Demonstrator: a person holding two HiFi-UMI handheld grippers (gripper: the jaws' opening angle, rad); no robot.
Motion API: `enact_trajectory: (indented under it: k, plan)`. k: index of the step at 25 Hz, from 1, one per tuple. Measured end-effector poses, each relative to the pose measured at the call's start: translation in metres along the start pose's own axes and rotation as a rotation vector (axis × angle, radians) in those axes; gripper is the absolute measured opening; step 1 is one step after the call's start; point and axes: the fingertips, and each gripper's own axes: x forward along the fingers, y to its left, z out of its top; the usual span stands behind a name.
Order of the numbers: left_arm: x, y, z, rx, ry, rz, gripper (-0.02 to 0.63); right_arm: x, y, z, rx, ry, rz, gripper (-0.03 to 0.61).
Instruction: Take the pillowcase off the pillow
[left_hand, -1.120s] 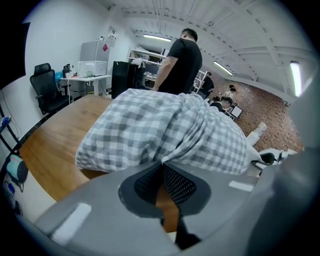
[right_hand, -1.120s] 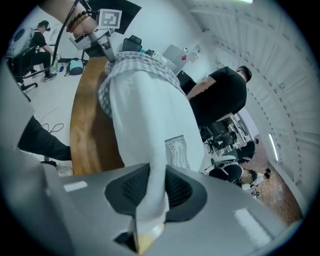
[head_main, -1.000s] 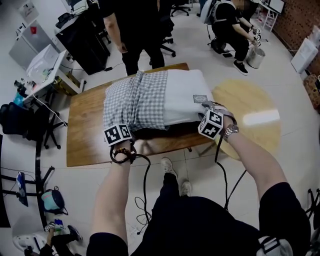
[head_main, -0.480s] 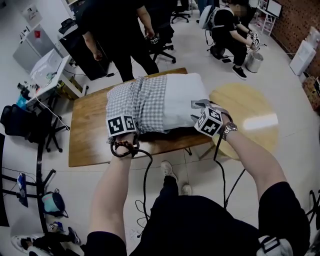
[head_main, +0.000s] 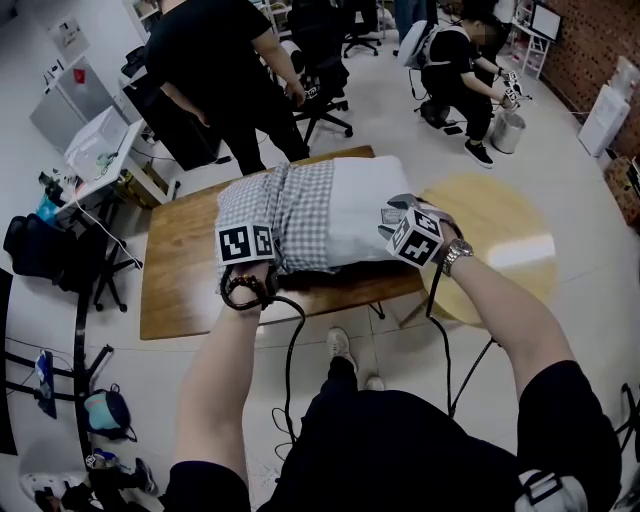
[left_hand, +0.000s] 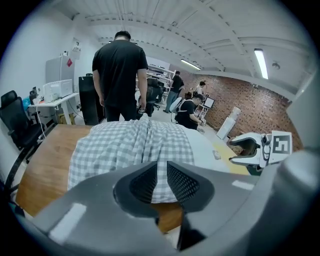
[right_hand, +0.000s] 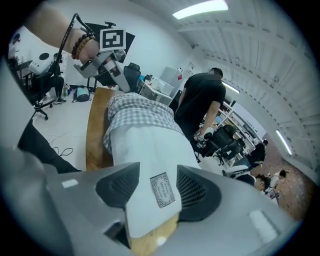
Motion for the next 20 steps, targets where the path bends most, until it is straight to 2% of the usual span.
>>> enact_trajectory:
  k: [9, 20]
  plan:
    - [0.002, -0.015, 0.051, 0.155, -0.022, -0.037, 0.141, 0.006, -0.021, 0.033, 0.06, -0.03, 0.026, 0.23]
    - [0.033, 0.02, 0.146, 0.232, 0.011, -0.07, 0.172, 0.058, -0.086, 0.079, 0.174, -0.035, 0.065, 0.23]
